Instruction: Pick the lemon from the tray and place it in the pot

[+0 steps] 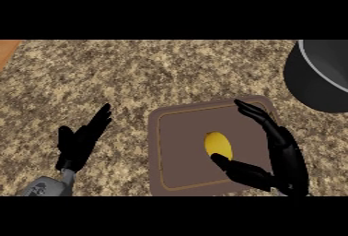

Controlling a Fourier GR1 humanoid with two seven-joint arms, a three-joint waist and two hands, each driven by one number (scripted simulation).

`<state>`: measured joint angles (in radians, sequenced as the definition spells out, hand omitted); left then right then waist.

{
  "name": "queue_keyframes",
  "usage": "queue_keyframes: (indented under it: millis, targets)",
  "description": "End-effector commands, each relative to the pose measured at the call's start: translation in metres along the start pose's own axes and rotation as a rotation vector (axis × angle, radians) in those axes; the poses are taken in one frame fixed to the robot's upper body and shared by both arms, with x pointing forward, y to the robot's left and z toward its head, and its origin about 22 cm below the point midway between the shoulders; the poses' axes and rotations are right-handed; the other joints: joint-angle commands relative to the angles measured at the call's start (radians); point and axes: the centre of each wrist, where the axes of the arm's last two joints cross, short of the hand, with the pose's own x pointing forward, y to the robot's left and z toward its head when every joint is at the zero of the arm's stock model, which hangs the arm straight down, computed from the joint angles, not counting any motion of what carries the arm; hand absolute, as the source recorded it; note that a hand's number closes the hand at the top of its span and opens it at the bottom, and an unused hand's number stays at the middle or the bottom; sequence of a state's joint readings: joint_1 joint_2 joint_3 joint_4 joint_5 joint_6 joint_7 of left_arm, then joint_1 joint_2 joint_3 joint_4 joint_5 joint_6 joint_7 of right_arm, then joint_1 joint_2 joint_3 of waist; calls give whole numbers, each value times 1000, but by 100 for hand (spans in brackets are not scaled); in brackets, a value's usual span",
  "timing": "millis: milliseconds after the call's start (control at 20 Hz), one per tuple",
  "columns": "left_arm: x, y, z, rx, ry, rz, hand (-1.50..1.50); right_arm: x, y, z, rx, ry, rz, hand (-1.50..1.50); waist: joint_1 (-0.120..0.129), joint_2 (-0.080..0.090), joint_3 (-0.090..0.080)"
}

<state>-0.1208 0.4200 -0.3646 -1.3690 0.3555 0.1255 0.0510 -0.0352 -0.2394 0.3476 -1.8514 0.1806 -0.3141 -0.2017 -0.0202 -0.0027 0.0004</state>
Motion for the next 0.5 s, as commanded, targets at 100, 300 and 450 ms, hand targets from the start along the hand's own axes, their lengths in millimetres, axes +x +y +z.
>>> queue_keyframes:
  millis: [100, 300, 450]
  targets:
    - [3, -18, -4, -56, 26, -14, 0, 59, -16, -1, 112, 52, 44, -150, 13, -1, -1]
    - [-10, -15, -4, -44, 23, -12, 0, 66, -36, -12, 205, 261, 167, -150, 15, 2, -3]
    - [-16, -5, 5, -41, 29, -16, 0, 97, -35, -20, 232, 355, 108, -150, 22, 1, -3]
